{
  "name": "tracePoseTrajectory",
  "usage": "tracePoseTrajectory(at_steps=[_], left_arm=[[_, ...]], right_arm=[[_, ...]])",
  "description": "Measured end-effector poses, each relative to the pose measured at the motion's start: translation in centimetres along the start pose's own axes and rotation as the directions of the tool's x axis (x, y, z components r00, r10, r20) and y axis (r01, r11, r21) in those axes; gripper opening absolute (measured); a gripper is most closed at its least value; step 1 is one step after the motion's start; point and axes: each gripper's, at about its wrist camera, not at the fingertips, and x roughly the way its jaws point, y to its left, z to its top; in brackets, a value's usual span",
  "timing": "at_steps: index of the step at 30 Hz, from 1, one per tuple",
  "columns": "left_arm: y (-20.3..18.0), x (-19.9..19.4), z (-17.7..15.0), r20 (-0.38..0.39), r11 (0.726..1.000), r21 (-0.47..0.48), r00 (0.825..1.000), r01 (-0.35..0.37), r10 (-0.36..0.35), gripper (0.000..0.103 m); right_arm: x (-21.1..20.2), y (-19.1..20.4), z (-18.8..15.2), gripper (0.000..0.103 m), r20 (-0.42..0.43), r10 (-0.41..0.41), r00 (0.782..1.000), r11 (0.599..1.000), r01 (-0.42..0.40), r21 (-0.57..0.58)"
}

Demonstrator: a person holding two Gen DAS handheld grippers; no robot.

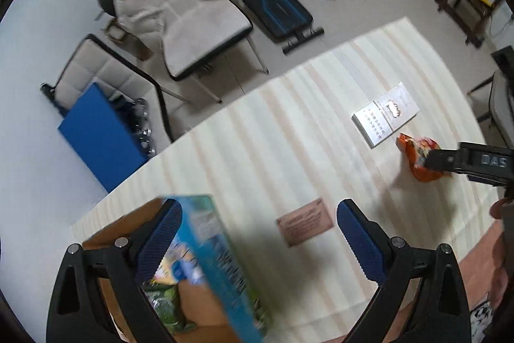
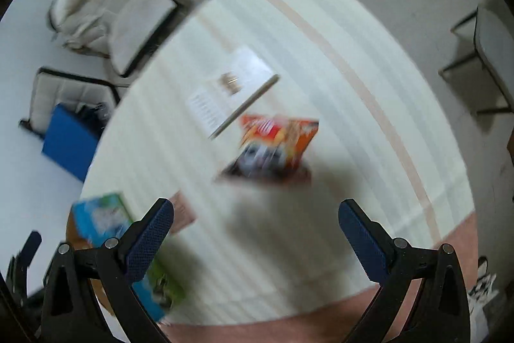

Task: Organize soft objects
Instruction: 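Withdraw both tools from the box toward the remaining items on the table, then grasp the white cigarette box with left tool while right tool grasps orange panda snack bag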

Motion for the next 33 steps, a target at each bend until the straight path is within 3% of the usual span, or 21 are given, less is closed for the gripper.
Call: tracePoseTrajectory(at_steps=[3, 5, 6, 10, 12, 16, 19, 22, 26, 30, 33], left_arm=[[-2.1, 2.8, 2.4, -0.037, 0.998, 0.058, 0.999, -0.032, 0.034, 0.099], [-3.1, 3.8, 3.3, -0.045, 0.995, 0.092, 0.998, -0.035, 0.04, 0.099], [-3.7, 4.2, 3.9, -0.048, 0.993, 0.11, 0.998, -0.032, 0.038, 0.099], [-6.7, 5.3, 6.1, -0.051, 0.977, 0.213, 0.999, 0.029, -0.018, 0.099], [-8.7, 6.1, 7.1, -0.075, 0.955, 0.287, 0.996, 0.072, -0.052, 0.099], [-13.9, 8.7, 8.7, -0.168, 0.884, 0.443, 0.982, 0.15, -0.083, 0.099], [-16.6, 10.9, 9.4, -0.235, 0.859, 0.48, 0.969, 0.18, -0.072, 0.099], [-18.4, 12.8, 9.9, -0.303, 0.854, 0.465, 0.949, 0.231, -0.092, 0.099], [-19.2, 13.7, 9.8, -0.352, 0.86, 0.423, 0.926, 0.287, -0.136, 0.078], [-19.0, 12.7, 9.8, -0.332, 0.873, 0.39, 0.929, 0.293, -0.164, 0.06], [-19.5, 12.0, 9.4, -0.31, 0.882, 0.378, 0.936, 0.282, -0.167, 0.058]], right_arm=[[4.5, -0.9, 2.7, 0.095, -0.106, 0.012, 0.994, 0.999, -0.007, 0.048], [6.5, -1.0, 2.9, 0.07, -0.161, 0.012, 0.987, 0.999, -0.006, 0.039], [7.1, -1.0, 2.8, 0.063, -0.171, 0.0, 0.985, 1.0, 0.005, 0.025], [5.7, -2.5, 2.2, 0.062, -0.096, 0.006, 0.995, 1.0, -0.006, -0.003], [4.9, -4.0, 1.7, 0.062, -0.083, 0.014, 0.996, 1.0, -0.014, 0.003], [3.8, -6.5, 2.2, 0.062, -0.067, 0.006, 0.998, 1.0, -0.005, 0.017], [3.1, -7.9, 3.0, 0.062, -0.057, -0.001, 0.998, 1.0, 0.003, 0.031], [2.7, -8.7, 3.2, 0.062, -0.045, -0.009, 0.999, 0.999, 0.011, 0.04], [2.3, -9.6, 3.3, 0.062, -0.037, -0.004, 0.999, 0.998, 0.007, 0.058], [2.3, -9.3, 3.5, 0.062, -0.031, -0.008, 0.999, 0.999, 0.01, 0.053], [2.4, -9.2, 3.8, 0.062, -0.031, -0.012, 0.999, 0.999, 0.014, 0.048]])
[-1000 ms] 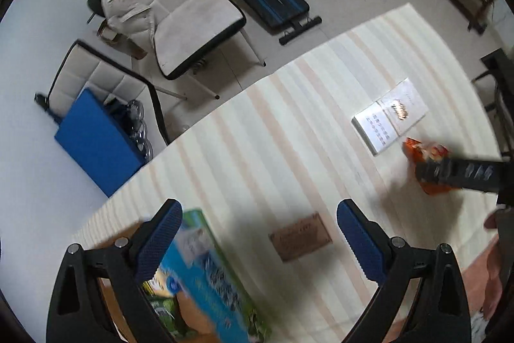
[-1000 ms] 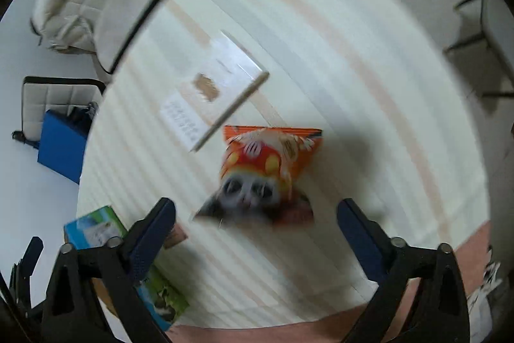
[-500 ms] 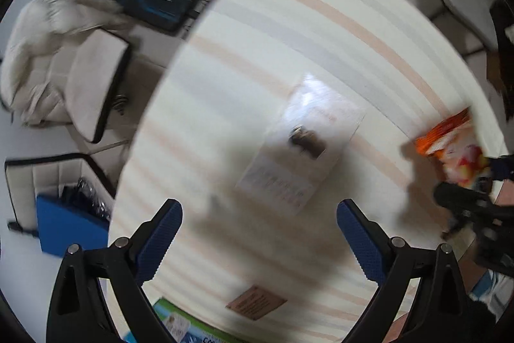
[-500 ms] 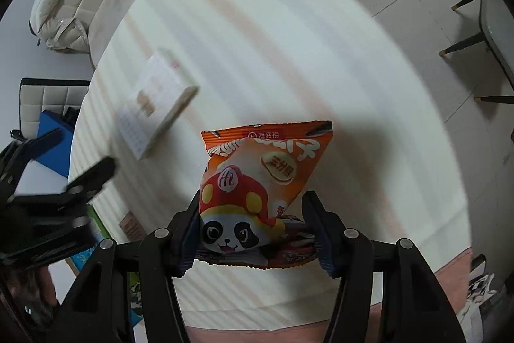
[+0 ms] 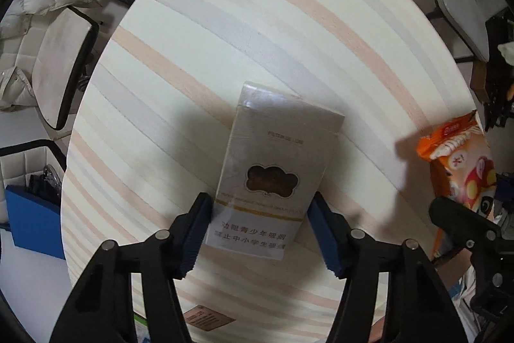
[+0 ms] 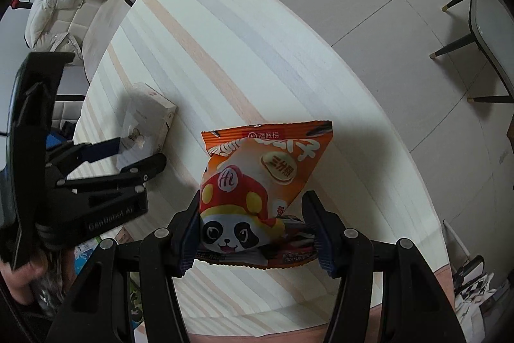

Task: Organize soft objects
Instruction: 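Grasp the white cigarette box with left tool while right tool grasps orange panda snack bag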

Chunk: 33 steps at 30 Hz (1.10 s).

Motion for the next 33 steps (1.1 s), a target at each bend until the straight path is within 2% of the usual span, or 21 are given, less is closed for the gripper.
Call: tracePoseTrajectory(at_steps=[5, 10, 14, 17, 18, 19, 20, 22, 24, 25, 27, 28, 29, 30, 31, 33], left_arm=[[-0.4, -0.6, -1.4, 0.045, 0.998, -0.057, 0.999, 0.011, -0.008, 0.057], [0.0, -2.6, -3.9, 0.093, 0.988, -0.136, 0.994, 0.071, -0.058, 0.056], [1.0, -5.7, -7.3, 0.17, 0.968, -0.211, 0.98, 0.134, -0.098, 0.055], [1.8, -7.9, -10.4, 0.235, 0.948, -0.253, 0.963, 0.194, -0.135, 0.054], [2.0, -8.7, -11.7, 0.258, 0.939, -0.271, 0.956, 0.213, -0.143, 0.042], [2.2, -9.6, -13.1, 0.284, 0.928, -0.285, 0.946, 0.238, -0.155, 0.024], [2.1, -10.1, -14.4, 0.293, 0.918, -0.299, 0.94, 0.262, -0.173, 0.018], [3.7, -10.5, -17.3, 0.332, 0.887, -0.328, 0.919, 0.324, -0.213, 0.018], [5.2, -9.6, -18.8, 0.323, 0.88, -0.353, 0.924, 0.317, -0.203, 0.018], [5.5, -8.9, -19.7, 0.316, 0.87, -0.361, 0.922, 0.336, -0.225, 0.018], [5.8, -7.4, -20.3, 0.278, 0.849, -0.39, 0.924, 0.358, -0.262, 0.021], [6.3, -6.6, -20.7, 0.267, 0.83, -0.41, 0.92, 0.378, -0.287, 0.022], [6.4, -5.9, -20.5, 0.26, 0.812, -0.428, 0.915, 0.396, -0.309, 0.027], [6.7, -5.2, -20.5, 0.247, 0.789, -0.45, 0.907, 0.418, -0.34, 0.036], [7.2, -4.1, -20.7, 0.228, 0.752, -0.488, 0.896, 0.443, -0.38, 0.039], [8.1, -3.0, -20.7, 0.223, 0.693, -0.555, 0.885, 0.46, -0.408, 0.046]], right_arm=[[-0.6, 0.2, -0.3, 0.061, 0.011, -0.013, 1.0, 1.0, 0.013, -0.016], [-2.1, 0.7, -0.9, 0.061, 0.038, -0.026, 0.999, 0.998, 0.027, -0.051], [-4.3, 2.1, -2.2, 0.061, 0.089, -0.038, 0.995, 0.993, 0.048, -0.112], [-6.4, 3.3, -3.8, 0.061, 0.122, -0.017, 0.992, 0.988, 0.036, -0.152], [-7.0, 3.7, -4.5, 0.061, 0.132, -0.007, 0.991, 0.986, 0.029, -0.163], [-7.7, 4.2, -5.3, 0.061, 0.143, 0.006, 0.99, 0.984, 0.02, -0.178], [-8.2, 4.6, -5.8, 0.061, 0.149, 0.014, 0.989, 0.982, 0.014, -0.188], [-9.1, 5.7, -7.2, 0.061, 0.158, 0.04, 0.987, 0.978, -0.006, -0.208], [-9.9, 7.0, -9.1, 0.061, 0.157, 0.064, 0.986, 0.972, -0.025, -0.236], [-10.0, 7.7, -9.9, 0.061, 0.159, 0.068, 0.985, 0.969, -0.027, -0.247], [-10.0, 8.9, -11.3, 0.061, 0.161, 0.069, 0.985, 0.965, -0.025, -0.261], [-9.8, 9.2, -11.9, 0.061, 0.155, 0.07, 0.985, 0.965, -0.027, -0.262], [-9.6, 9.4, -12.4, 0.061, 0.156, 0.064, 0.986, 0.965, -0.021, -0.263], [-9.4, 9.3, -12.7, 0.061, 0.16, 0.054, 0.986, 0.965, -0.01, -0.264], [-9.1, 9.0, -13.0, 0.061, 0.164, 0.037, 0.986, 0.966, 0.007, -0.259], [-8.6, 8.0, -13.3, 0.061, 0.158, 0.021, 0.987, 0.97, 0.018, -0.244]])
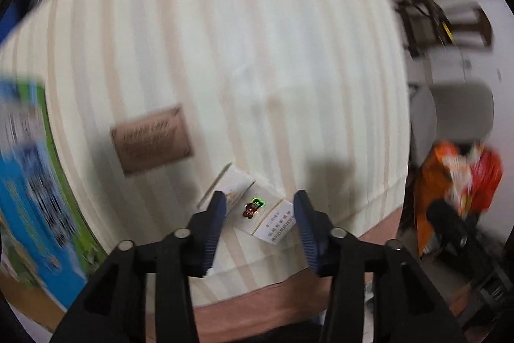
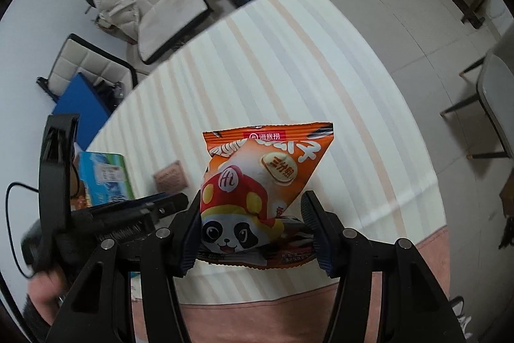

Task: Organize soft objects
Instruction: 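Grasp the white cigarette box with left tool while right tool grasps orange panda snack bag, then carry the white box and orange snack bag over the cardboard box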

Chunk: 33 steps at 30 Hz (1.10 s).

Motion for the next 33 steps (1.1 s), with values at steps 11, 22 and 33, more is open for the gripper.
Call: tracePoseTrajectory(at_steps=[11, 22, 33], left_arm=[[2.2, 7.9, -3.0, -0.093, 0.928, -0.374, 0.995, -0.001, -0.037, 0.07], [-2.2, 8.6, -2.5, -0.026, 0.929, -0.279, 0.969, -0.244, 0.247, 0.062], [-3.2, 6.0, -6.2, 0.082, 0.967, -0.143, 0.971, -0.21, 0.223, 0.056]], right_arm=[[1.9, -6.1, -1.2, 0.061, -0.014, -0.009, 1.0, 0.995, 0.01, 0.097], [2.6, -8.5, -1.9, 0.061, -0.014, -0.014, 1.0, 0.994, 0.016, 0.109], [2.1, -7.6, -2.8, 0.061, -0.007, -0.028, 1.0, 0.998, 0.028, 0.061]])
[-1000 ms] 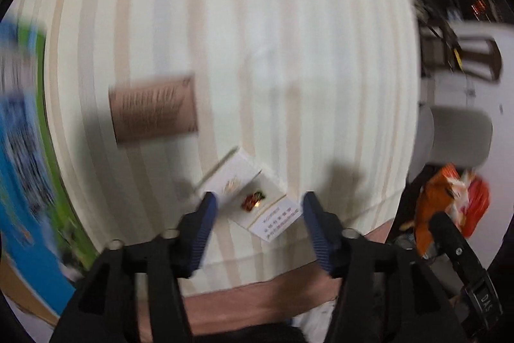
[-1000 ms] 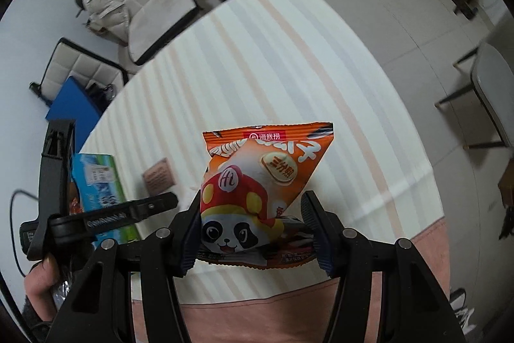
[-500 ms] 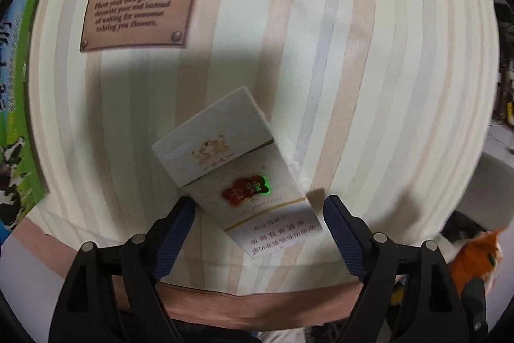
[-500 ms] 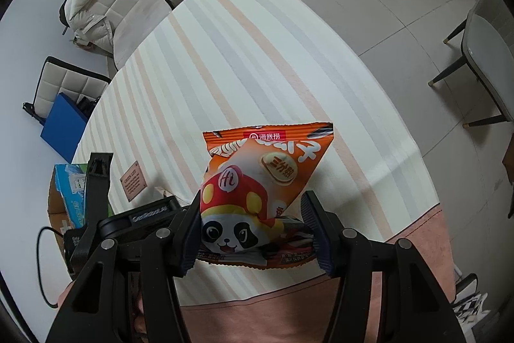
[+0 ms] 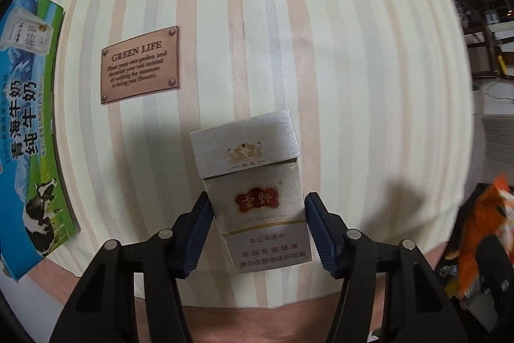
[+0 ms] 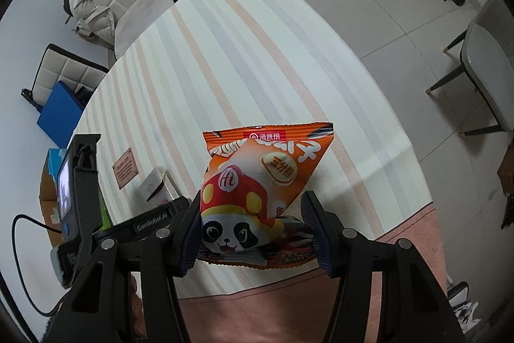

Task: Organize soft objects
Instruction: 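Carry the white box and orange snack bag over the cardboard box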

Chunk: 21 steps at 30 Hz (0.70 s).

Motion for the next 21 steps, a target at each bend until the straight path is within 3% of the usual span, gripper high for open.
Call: tracePoseTrajectory(at_steps=[6, 13, 17, 21], left_arm=[[3.5, -6.1, -2.0, 0.074, 0.989, 0.012, 0.986, 0.147, -0.147, 0.055], [8.8, -15.5, -4.1, 0.207, 0.968, 0.018, 0.946, 0.251, -0.25, 0.055], [13.7, -18.6, -5.0, 0.263, 0.967, -0.019, 0.935, 0.253, -0.239, 0.055], [19.2, -19.2, -5.2, 0.282, 0.977, -0.068, 0.943, 0.201, -0.174, 0.055]], right_arm=[[-2.3, 1.9, -0.8, 0.061, 0.025, 0.019, 1.0, 0.998, -0.018, -0.057], [-6.4, 7.8, -3.0, 0.061, 0.06, 0.09, 0.994, 0.982, -0.079, -0.17], [-7.8, 13.3, -4.8, 0.061, 0.053, 0.149, 0.987, 0.957, -0.13, -0.26], [-7.3, 21.2, -7.6, 0.061, 0.012, 0.192, 0.981, 0.906, -0.172, -0.386]])
